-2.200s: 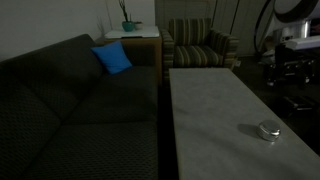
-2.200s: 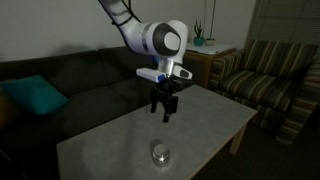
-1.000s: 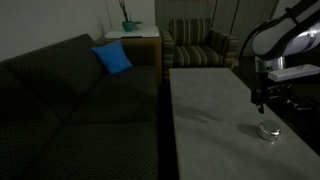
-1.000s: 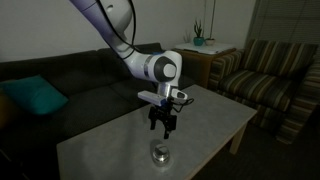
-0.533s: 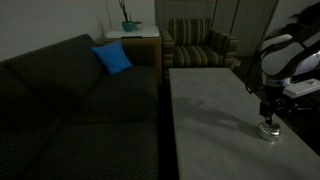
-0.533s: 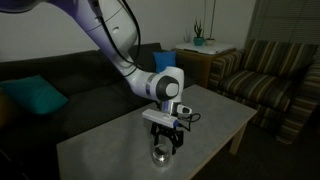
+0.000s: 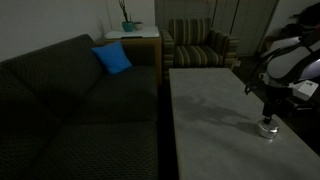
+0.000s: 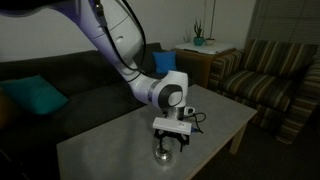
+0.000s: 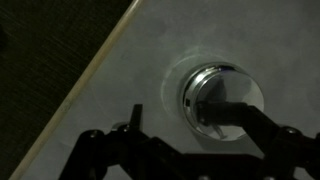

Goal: Remove the lid of the silver object and place it on the table

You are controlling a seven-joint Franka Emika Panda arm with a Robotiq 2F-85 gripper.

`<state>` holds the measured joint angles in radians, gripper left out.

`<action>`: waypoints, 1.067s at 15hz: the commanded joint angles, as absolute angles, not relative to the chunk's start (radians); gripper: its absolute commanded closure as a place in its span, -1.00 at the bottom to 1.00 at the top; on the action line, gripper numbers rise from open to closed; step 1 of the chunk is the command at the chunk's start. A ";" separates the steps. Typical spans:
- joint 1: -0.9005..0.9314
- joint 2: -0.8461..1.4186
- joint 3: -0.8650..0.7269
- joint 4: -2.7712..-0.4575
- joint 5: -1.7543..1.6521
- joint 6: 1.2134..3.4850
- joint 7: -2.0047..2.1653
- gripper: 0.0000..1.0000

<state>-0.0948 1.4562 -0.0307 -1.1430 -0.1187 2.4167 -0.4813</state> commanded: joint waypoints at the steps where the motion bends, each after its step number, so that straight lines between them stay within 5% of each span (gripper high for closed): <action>1: -0.118 1.443 -0.004 -1.209 -0.123 2.507 -0.554 -1.00; 16: -0.215 1.269 0.112 -1.577 0.027 2.739 -0.399 -1.00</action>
